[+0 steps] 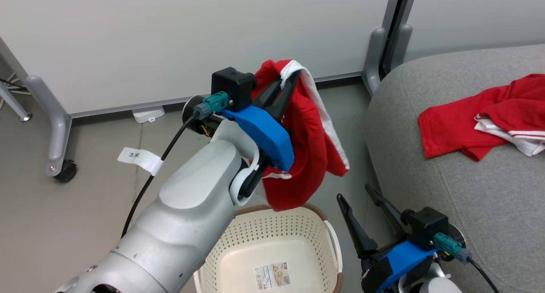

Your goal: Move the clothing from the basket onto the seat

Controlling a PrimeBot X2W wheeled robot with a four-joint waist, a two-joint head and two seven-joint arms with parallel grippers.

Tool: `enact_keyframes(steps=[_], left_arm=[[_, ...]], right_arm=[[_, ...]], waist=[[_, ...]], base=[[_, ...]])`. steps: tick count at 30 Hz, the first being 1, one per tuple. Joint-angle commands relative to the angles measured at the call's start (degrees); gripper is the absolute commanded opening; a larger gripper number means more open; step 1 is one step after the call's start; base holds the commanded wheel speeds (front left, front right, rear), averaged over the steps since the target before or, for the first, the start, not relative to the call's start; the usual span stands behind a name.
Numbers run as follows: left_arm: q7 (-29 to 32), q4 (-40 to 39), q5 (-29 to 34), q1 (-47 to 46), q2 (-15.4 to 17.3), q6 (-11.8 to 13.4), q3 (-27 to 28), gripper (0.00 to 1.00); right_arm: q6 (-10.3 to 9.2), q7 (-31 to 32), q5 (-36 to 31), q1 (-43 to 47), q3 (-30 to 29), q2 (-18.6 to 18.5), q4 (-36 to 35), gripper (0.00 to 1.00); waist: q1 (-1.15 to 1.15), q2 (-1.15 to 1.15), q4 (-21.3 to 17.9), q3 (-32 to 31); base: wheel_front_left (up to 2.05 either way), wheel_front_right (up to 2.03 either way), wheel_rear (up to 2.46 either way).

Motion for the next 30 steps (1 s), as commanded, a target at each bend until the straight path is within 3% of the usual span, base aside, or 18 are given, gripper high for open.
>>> enact_keyframes(steps=[1,16,30], left_arm=[[-0.3,-0.1,-0.1,-0.6,0.0,0.1,-0.2,0.0],[-0.7,-1.6,-5.2,-2.0,0.0,1.5,-6.7,0.0],[-1.4,-2.6,-8.9,-3.3,0.0,2.1,-11.9,0.0]], right_arm=[[0.03,0.2,-0.1,0.7,-0.1,0.0,-0.3,1.0],[0.03,2.4,-1.3,-4.7,3.2,-0.1,2.2,1.0],[0.03,4.2,1.2,-18.5,7.5,0.0,17.8,1.0]], waist=[[0.0,0.0,0.0,-0.1],[0.0,0.0,0.5,-0.6],[0.0,0.0,1.8,-0.5]], base=[[0.0,0.0,0.0],[0.0,0.0,0.0],[0.0,0.0,0.0]])
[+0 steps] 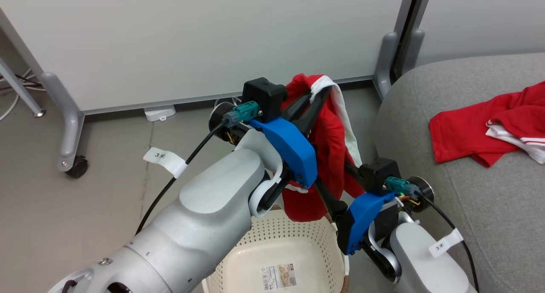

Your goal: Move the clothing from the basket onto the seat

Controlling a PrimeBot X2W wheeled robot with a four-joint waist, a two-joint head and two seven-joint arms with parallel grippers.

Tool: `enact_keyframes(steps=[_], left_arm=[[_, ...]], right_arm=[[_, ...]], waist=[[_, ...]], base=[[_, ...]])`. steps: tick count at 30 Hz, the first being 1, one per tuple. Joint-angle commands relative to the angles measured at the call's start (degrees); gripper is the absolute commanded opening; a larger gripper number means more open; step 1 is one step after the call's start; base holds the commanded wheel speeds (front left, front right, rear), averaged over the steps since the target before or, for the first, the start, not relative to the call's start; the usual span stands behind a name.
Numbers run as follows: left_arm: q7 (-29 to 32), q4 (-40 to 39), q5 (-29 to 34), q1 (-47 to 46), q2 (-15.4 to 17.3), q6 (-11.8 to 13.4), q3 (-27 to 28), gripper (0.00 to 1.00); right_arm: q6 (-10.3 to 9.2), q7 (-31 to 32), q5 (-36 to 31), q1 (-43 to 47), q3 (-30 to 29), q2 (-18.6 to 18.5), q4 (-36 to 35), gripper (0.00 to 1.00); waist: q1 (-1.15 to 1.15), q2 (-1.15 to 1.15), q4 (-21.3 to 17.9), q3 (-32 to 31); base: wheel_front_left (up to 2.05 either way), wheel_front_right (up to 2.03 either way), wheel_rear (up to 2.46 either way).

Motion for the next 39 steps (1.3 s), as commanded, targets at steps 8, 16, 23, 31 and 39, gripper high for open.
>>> enact_keyframes(steps=[8,16,23,31,39], left_arm=[[-0.7,-0.6,-1.9,-1.7,0.0,0.6,-2.5,0.0],[-1.3,0.1,-3.4,-2.2,0.0,1.0,-4.0,0.0],[-1.7,1.0,-4.1,-2.5,0.0,1.1,-5.1,0.0],[-2.1,1.6,-4.8,-2.5,0.1,1.2,-6.1,1.0],[-2.3,2.1,-5.6,-2.3,0.0,1.5,-6.8,1.0]], right_arm=[[0.03,-2.1,1.5,-5.6,1.9,-0.1,8.0,0.67],[0.02,-5.0,3.2,-8.0,3.7,-0.1,12.6,0.0],[0.03,-6.5,4.1,-9.1,4.6,-0.1,15.0,0.0],[0.03,-7.5,5.1,-9.6,5.8,-0.1,16.9,0.0],[0.03,-8.1,5.9,-9.8,6.5,-0.1,18.2,0.0]], waist=[[-0.01,0.0,0.4,0.0],[-0.01,0.0,0.1,-0.1],[-0.01,0.0,-0.3,-0.5],[-0.01,0.0,-0.8,-1.2],[-0.01,0.0,-0.9,-1.9]], base=[[0.0,0.0,0.0],[0.0,0.0,0.0],[0.0,0.0,0.0],[0.0,0.0,0.0],[0.0,0.0,0.0]])
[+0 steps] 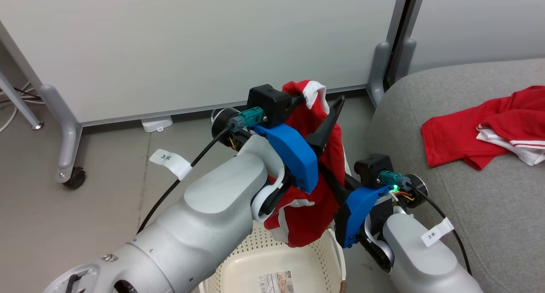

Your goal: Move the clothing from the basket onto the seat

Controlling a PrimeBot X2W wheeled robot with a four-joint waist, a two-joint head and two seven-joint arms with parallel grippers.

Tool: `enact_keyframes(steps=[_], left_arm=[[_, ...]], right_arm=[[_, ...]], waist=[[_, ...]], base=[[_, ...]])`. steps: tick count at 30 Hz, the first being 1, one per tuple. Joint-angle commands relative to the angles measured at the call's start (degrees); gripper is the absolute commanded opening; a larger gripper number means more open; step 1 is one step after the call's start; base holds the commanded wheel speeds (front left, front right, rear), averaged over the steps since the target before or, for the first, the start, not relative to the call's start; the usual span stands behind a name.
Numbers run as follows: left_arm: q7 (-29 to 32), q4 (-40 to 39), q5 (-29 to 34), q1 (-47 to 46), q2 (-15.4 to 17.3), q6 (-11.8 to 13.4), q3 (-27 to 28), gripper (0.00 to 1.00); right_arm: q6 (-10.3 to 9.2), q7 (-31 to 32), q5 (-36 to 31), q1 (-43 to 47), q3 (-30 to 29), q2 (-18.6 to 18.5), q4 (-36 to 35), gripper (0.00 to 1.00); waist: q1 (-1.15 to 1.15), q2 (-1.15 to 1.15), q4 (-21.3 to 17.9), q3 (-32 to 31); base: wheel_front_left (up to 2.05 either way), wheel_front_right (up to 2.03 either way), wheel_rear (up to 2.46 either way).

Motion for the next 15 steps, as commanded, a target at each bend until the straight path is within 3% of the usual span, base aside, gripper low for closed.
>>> enact_keyframes(steps=[1,15], left_arm=[[-0.3,0.2,-0.3,-0.4,0.0,0.1,-0.2,1.0],[-0.5,1.7,1.0,5.0,1.5,-1.0,-0.3,1.0]], right_arm=[[0.03,-0.4,0.5,-0.9,0.2,0.0,0.3,0.0],[0.03,-2.1,0.2,-1.8,-1.8,0.0,1.6,0.0]], waist=[[0.0,0.0,0.0,-0.1],[0.0,0.0,-0.9,0.0]], base=[[0.0,0.0,0.0],[0.0,0.0,0.0]])
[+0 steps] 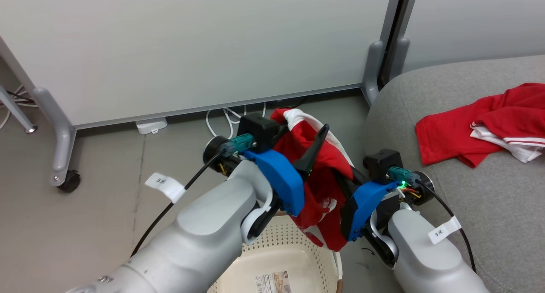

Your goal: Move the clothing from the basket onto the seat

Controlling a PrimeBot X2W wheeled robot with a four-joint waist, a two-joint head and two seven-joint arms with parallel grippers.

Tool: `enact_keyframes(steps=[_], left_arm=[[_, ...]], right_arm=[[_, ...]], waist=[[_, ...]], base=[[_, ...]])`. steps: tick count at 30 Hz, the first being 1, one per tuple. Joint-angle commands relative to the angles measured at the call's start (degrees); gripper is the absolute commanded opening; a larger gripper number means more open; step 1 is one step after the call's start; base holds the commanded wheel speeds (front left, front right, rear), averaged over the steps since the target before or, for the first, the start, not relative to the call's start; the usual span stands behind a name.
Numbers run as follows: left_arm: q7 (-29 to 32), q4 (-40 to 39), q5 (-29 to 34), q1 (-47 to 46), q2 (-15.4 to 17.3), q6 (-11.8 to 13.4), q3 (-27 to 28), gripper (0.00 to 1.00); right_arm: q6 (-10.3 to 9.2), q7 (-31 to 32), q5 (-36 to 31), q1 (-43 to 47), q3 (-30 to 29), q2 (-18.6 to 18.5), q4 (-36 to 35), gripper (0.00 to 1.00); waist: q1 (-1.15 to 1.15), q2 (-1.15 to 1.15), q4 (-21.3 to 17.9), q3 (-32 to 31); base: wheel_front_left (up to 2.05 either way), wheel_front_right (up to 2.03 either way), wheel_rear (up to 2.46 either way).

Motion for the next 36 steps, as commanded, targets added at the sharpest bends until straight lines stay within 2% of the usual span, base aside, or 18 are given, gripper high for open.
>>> enact_keyframes(steps=[1,13,20,27,31,36], left_arm=[[-0.3,-0.3,0.6,0.7,0.7,0.0,0.4,1.0],[-0.3,-17.4,12.9,17.7,10.7,1.3,14.1,1.0],[-0.3,-28.4,22.4,29.5,14.4,2.7,26.5,1.0],[-0.3,-36.5,32.3,40.9,13.9,0.9,39.5,1.0],[-0.3,-38.9,36.6,46.3,11.9,-0.1,46.1,1.0],[-0.3,-38.8,39.8,51.1,9.6,-2.0,51.4,1.0]], right_arm=[[0.03,-0.3,0.0,-1.1,-0.2,0.0,0.1,0.0],[0.03,-1.7,-2.1,-2.1,-4.3,0.0,-0.2,0.0],[0.03,-1.6,-3.3,-1.6,-5.8,0.0,-1.7,0.0],[0.03,-1.0,-3.8,-0.7,-5.8,0.0,-4.0,0.0],[0.03,-0.3,-3.6,-0.3,-4.9,0.0,-5.5,0.0],[0.03,0.0,-3.6,0.6,-5.4,0.0,-6.9,0.0]], waist=[[0.0,0.0,-0.1,0.0],[0.0,0.0,-3.7,0.4],[0.0,0.0,-7.6,1.0],[0.0,0.0,-13.3,1.8],[0.0,0.0,-17.0,2.1],[0.0,0.0,-21.3,2.5]], base=[[0.0,0.0,0.0],[0.0,0.0,0.0],[0.0,0.0,0.0],[0.0,0.0,0.0],[0.0,0.0,0.0],[0.0,0.0,0.0]])
